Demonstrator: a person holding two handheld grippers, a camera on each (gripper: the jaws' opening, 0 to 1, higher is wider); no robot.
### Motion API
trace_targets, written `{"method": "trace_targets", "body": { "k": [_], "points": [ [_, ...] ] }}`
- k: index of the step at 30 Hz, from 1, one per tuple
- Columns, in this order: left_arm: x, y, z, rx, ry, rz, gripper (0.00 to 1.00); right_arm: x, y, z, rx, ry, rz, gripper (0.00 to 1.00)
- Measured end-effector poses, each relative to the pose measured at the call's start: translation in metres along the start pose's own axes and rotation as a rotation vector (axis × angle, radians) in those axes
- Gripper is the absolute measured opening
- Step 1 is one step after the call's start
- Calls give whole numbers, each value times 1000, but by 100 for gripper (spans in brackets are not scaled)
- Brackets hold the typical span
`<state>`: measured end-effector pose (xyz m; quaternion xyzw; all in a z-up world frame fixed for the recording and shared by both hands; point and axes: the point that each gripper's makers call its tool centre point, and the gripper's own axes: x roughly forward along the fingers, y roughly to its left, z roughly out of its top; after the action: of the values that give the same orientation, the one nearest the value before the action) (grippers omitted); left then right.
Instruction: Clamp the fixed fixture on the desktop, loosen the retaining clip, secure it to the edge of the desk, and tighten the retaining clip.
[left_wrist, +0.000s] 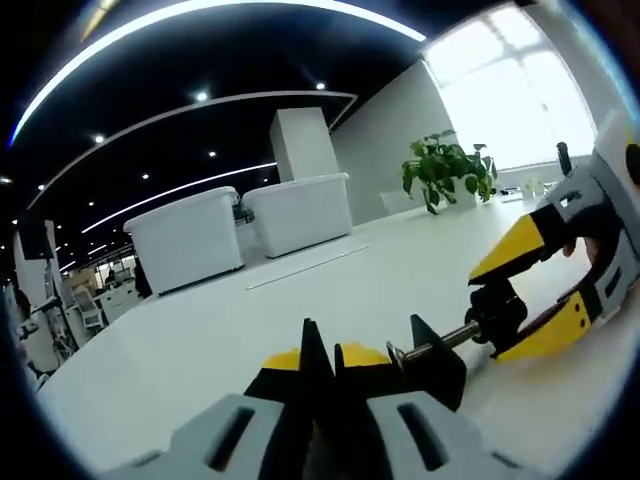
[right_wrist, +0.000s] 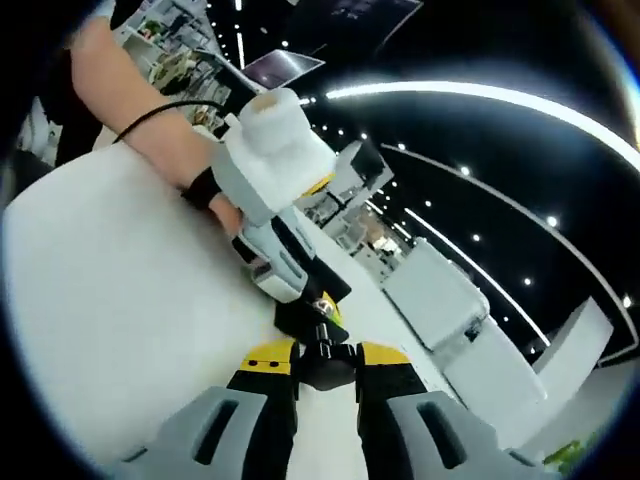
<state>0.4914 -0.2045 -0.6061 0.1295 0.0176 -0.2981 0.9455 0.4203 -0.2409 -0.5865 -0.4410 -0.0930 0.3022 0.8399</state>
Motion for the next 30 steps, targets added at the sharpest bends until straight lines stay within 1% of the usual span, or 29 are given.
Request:
{"method": "trace_targets", "body": {
  "k": [3, 10, 12, 13, 14, 16, 17, 18, 19, 20, 21, 22, 23, 24, 25, 27, 28, 30],
  "points": [
    [0, 1, 0, 0, 1, 4, 9, 1, 1, 0, -38, 7, -5, 22],
    [0, 1, 0, -3, 1, 1, 9, 0, 1, 0, -65, 17, -19, 21],
    [0, 1, 0, -3, 1, 1, 9, 0, 0, 0, -67, 17, -19, 21],
    [0, 1, 0, -3, 1, 1, 9, 0, 1, 0, -41, 24, -20, 22],
    [0, 1, 0, -3, 0, 1, 9, 0, 0, 3, 12, 10, -18, 22],
    [0, 1, 0, -1, 0, 1, 9, -2, -8, 11, 84, -36, -36, 28],
    [0, 1, 0, -2, 0, 1, 9, -4, -15, 13, 159, -59, -54, 31],
    [0, 1, 0, -3, 1, 0, 9, -6, -20, 14, 213, -74, -62, 32],
    [0, 1, 0, -2, 1, 0, 9, -10, -28, 13, 312, -93, -75, 31],
    [0, 1, 0, -2, 0, 0, 9, -13, -35, 10, 433, -116, -79, 30],
    [1, 1, 0, -2, 0, 0, 9, -15, -45, 2, 591, -129, -84, 30],
    [0, 2, 1, -2, 0, 0, 9, -16, -49, -5, 668, -126, -88, 30],
    [1, 2, 1, -2, 0, -1, 9, -16, -49, -10, 726, -123, -77, 29],
    [1, 2, 1, -2, 0, -1, 9, -14, -44, -16, 780, -104, -56, 28],
    [1, 2, 1, -1, 0, -1, 9, -12, -36, -21, 813, -80, -25, 28],
    [1, 2, 1, -1, 0, -1, 9, -7, -23, -22, 886, -64, 53, 28],
    [1, 2, 1, -1, 0, -1, 9, -6, -21, -20, 906, -67, 59, 27],
    [1, 3, 1, -1, -1, 0, 9, -4, -26, -21, 943, -76, 43, 24]
  ]
}}
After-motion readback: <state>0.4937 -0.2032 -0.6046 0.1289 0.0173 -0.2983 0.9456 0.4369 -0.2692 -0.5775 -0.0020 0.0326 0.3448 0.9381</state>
